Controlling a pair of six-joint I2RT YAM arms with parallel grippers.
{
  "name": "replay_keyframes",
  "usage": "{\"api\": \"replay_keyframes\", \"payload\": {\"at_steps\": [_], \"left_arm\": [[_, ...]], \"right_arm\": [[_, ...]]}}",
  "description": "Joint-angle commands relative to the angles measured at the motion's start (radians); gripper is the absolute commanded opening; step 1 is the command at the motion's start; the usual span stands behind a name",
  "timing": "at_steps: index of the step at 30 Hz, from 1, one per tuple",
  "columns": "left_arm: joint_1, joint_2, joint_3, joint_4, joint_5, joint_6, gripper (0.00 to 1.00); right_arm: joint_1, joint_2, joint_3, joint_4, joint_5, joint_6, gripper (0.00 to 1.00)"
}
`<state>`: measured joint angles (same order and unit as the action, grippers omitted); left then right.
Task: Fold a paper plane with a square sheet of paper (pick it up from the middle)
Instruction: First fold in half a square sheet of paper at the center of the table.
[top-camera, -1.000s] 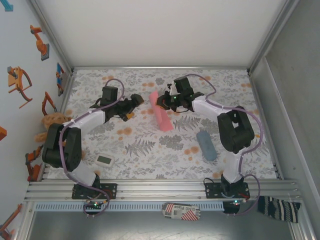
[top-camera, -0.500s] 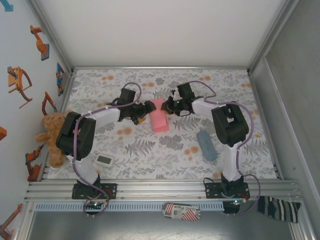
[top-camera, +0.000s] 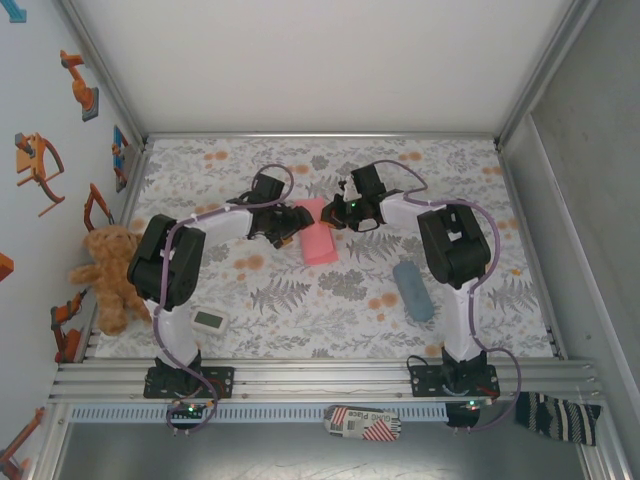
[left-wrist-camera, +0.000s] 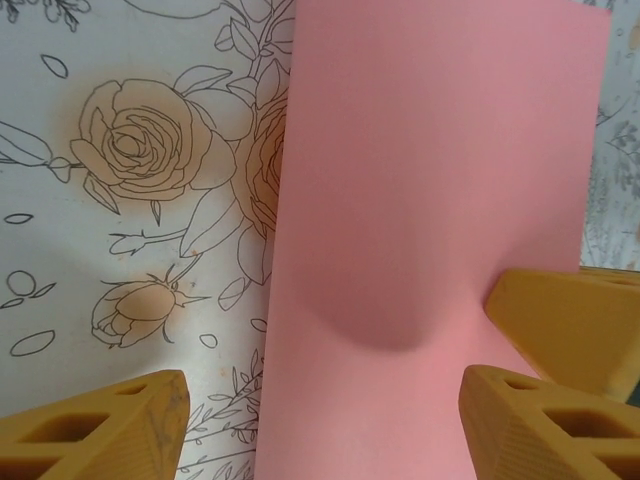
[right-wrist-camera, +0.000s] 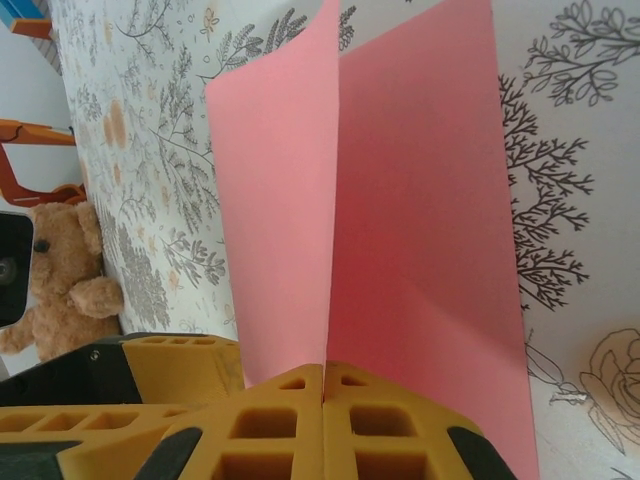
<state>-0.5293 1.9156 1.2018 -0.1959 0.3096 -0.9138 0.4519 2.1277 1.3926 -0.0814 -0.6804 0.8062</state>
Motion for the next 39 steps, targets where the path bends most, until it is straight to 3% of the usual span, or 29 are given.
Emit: {"api": "replay_keyframes", "payload": {"at_steps": [1,14,18,20,26,28,30,39], "left_arm": [[-0.009,0.026,0.035,-0.049,-0.024,0.013,0.67],[-0.04,0.102,0.125,-0.146,-0.078,0.04,0.56],[-0.044,0.129,0.146,-0.218,-0.129,0.043,0.52],[-0.046,0.138,0.144,-0.232,-0.148,0.044,0.51],[-0.057,0.189,0.165,-0.302,-0.213,0.021,0.48],[-0.064,0.205,0.17,-0.323,-0.236,0.004,0.47],[-0.068,0.218,0.174,-0.336,-0.255,-0.016,0.46],[-0.107,0.316,0.238,-0.429,-0.32,-0.124,0.46]], "right_arm": [[-0.002,0.025,0.032,-0.027,-0.013,-0.036,0.0],[-0.008,0.028,0.03,-0.037,-0.018,-0.043,0.02],[-0.016,0.008,0.027,-0.069,0.015,-0.054,0.11],[-0.022,-0.026,0.017,-0.092,0.071,-0.076,0.25],[-0.049,-0.111,-0.015,-0.156,0.198,-0.112,0.48],[-0.057,-0.143,-0.036,-0.162,0.232,-0.125,0.62],[-0.061,-0.162,-0.044,-0.179,0.248,-0.145,0.68],[-0.07,-0.175,-0.08,-0.22,0.222,-0.212,0.65]]}}
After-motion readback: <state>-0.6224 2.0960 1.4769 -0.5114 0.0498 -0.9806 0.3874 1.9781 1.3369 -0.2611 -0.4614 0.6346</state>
